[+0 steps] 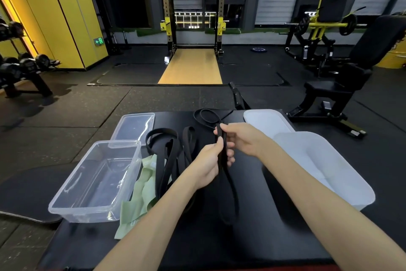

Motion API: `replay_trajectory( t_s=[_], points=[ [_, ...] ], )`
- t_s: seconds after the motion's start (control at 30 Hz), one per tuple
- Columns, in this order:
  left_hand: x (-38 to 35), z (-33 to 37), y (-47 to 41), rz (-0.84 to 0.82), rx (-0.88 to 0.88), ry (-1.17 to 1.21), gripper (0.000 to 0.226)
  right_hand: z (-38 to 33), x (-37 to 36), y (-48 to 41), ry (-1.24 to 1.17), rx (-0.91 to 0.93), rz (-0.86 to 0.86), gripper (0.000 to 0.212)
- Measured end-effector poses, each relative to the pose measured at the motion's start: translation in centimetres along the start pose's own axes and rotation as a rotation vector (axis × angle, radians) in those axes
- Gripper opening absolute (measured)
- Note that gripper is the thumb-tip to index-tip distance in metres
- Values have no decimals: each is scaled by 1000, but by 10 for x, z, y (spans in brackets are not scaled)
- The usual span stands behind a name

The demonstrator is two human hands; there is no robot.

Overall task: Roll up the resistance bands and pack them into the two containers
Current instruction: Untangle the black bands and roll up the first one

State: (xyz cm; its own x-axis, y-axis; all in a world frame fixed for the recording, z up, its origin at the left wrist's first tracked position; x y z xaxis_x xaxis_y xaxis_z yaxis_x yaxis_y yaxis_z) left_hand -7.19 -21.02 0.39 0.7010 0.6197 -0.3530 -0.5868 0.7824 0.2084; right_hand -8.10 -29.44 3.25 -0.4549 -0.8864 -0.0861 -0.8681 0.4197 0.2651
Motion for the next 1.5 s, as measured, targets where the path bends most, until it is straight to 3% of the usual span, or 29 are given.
replay_trajectory(
  t_s=[0.17,0.3,0.43,0.73,0.93,1.13,1.3,1.5],
  points=[
    [5,-19,10,-37,77,-36,43,-11,12,-5,-173,74,138,18],
    [8,-15,8,14,37,37,36,8,7,8,-89,-20,49,28],
    [4,-9,3,74,31,74,24,28,7,23,15,-62,43,25],
    [7,-20,9,209,94,197,17,61,2,66,-56,-137,-59,31],
    [9,-36,14,289,121,264,14,83,4,92,176,-106,-31,33],
    [5,-46,18,283,115,123,12,85,-2,103,597,74,126,9],
    [10,-50,27,286,127,-80,26,90,3,101,631,69,199,18],
    [21,-69,37,285,219,88,36,108,7,111,744,34,213,13]
  ],
)
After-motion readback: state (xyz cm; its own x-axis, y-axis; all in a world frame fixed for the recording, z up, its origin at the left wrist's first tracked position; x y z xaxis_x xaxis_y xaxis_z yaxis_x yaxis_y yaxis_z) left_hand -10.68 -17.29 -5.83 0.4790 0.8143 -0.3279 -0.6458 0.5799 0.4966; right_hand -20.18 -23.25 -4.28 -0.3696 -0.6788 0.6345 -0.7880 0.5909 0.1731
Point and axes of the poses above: each hand's wrist, its own y-axis away from the middle knuckle, its own x-axis out of the back of the hand, z = x × y, the point moved 8 cm from there along -y, towards the middle knuckle, and after that the axes turned 7 degrees about z, right-handed, at the moved point
